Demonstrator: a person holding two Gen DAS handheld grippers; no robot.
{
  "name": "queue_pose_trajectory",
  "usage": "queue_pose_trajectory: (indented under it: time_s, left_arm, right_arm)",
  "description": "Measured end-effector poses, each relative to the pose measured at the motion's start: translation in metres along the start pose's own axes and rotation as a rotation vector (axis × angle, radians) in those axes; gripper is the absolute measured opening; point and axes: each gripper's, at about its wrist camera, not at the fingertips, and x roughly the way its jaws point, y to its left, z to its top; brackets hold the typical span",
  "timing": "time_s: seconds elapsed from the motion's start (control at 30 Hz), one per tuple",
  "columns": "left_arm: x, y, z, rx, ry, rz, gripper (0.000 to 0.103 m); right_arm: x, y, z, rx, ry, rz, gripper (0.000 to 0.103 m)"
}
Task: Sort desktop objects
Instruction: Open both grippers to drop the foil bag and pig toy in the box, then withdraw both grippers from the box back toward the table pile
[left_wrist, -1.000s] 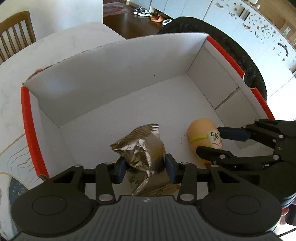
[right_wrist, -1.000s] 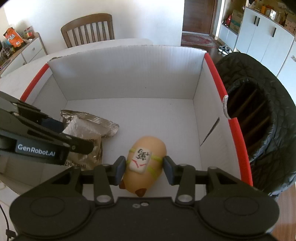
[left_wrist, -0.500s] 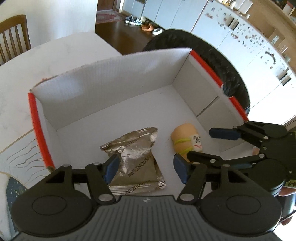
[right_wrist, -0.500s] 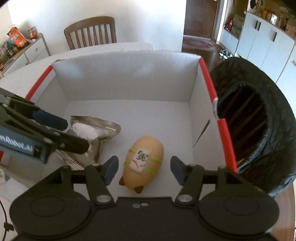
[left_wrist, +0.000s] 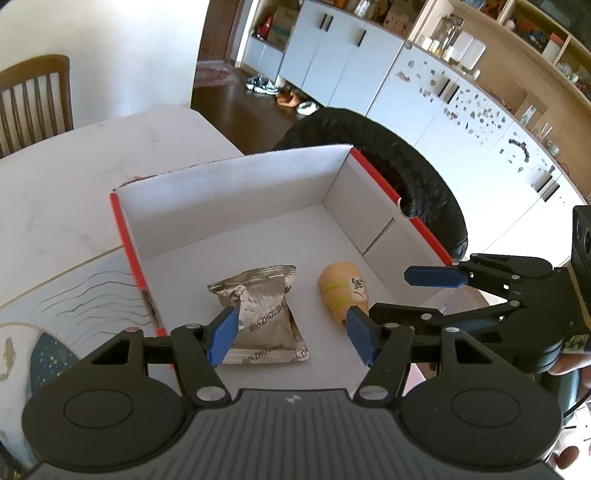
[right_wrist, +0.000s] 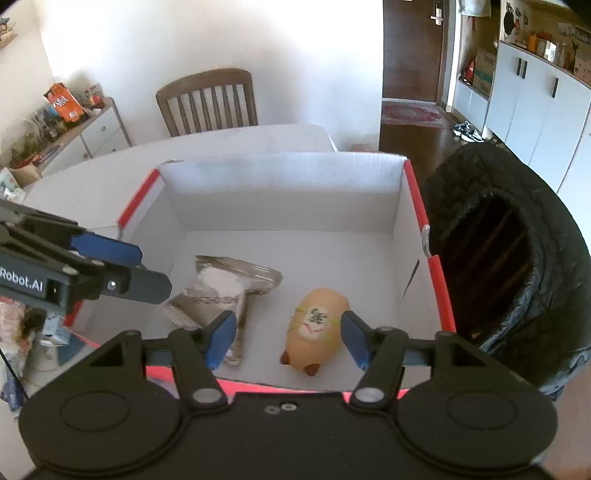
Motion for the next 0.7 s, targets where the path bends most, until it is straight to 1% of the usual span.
queue_pose_trajectory:
  time_s: [0.13, 0.23, 0.37, 0.4, 0.47, 0.5, 0.63, 0.7]
  left_arm:
    - [-0.016, 0.003, -0.009, -0.028, -0.024, -0.026, 0.064]
    - [-0.029, 0.004, -0.018, -0.026, -0.046, -0.03, 0.064]
    - [-0.051, 0.006, -0.03, -0.008, -0.083, -0.023, 0.064]
    - [-0.057, 0.006, -0.033, 0.0, -0.094, -0.013, 0.064]
    - [-0.069, 0.007, -0.04, 0.017, -0.123, 0.006, 0.072]
    - [-0.075, 0.008, -0.043, 0.025, -0.139, 0.018, 0.073]
    - [-0.099, 0.012, -0.059, 0.071, -0.197, 0.062, 0.075]
    - [-0.111, 0.016, -0.067, 0.083, -0.221, 0.069, 0.076]
  right_arm:
    - [-0.01, 0.011, -0.001, -0.006, -0.022, 0.013, 0.062]
    - [-0.016, 0.017, -0.003, 0.016, -0.028, 0.027, 0.062]
    - [-0.027, 0.035, -0.008, 0.009, -0.051, 0.014, 0.062]
    - [-0.031, 0.039, -0.009, 0.011, -0.058, 0.015, 0.063]
    - [-0.036, 0.049, -0.012, 0.011, -0.069, 0.014, 0.064]
    - [-0.038, 0.055, -0.013, 0.012, -0.075, 0.01, 0.064]
    - [-0.047, 0.077, -0.018, 0.013, -0.097, 0.013, 0.066]
    - [-0.05, 0.087, -0.021, 0.016, -0.108, 0.014, 0.071]
